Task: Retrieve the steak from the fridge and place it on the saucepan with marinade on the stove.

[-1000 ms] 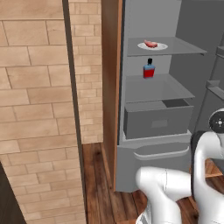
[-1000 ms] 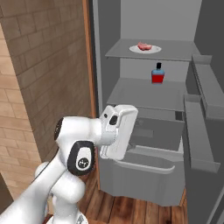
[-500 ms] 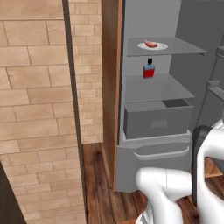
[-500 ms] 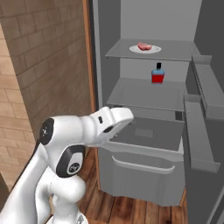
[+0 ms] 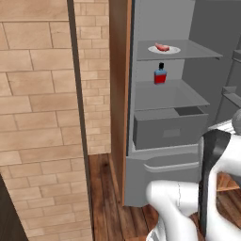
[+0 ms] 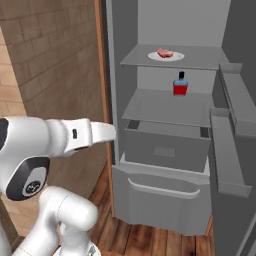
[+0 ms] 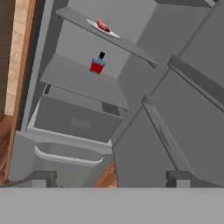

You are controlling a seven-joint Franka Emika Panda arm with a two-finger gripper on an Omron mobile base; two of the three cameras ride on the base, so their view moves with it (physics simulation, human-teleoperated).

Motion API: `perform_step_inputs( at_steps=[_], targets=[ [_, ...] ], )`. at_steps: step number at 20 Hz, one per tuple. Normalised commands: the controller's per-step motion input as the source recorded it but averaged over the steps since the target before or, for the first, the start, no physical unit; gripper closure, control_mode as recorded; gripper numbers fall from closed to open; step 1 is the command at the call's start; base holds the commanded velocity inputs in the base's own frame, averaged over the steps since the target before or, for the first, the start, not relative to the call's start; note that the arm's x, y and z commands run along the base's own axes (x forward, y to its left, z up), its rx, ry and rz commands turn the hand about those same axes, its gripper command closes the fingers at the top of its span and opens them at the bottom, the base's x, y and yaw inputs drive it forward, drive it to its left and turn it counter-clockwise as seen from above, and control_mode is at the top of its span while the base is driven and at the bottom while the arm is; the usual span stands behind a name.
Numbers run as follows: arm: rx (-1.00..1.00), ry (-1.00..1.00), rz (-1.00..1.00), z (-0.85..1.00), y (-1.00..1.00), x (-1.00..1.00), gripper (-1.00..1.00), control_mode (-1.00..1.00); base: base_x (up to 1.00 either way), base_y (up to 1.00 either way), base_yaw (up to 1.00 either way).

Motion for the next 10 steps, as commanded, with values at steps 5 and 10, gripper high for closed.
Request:
perform_step_inputs(
  at_steps=[5,10],
  targets=[
    [0.29,-0.14,0.06,0.00,0.78,-0.53,-1.00,-1.00,0.00,0.00,0.00],
    [0.22,-0.16,0.20,0.00,0.24,-0.50,-1.00,-1.00,0.00,0.00,0.00]
  ],
)
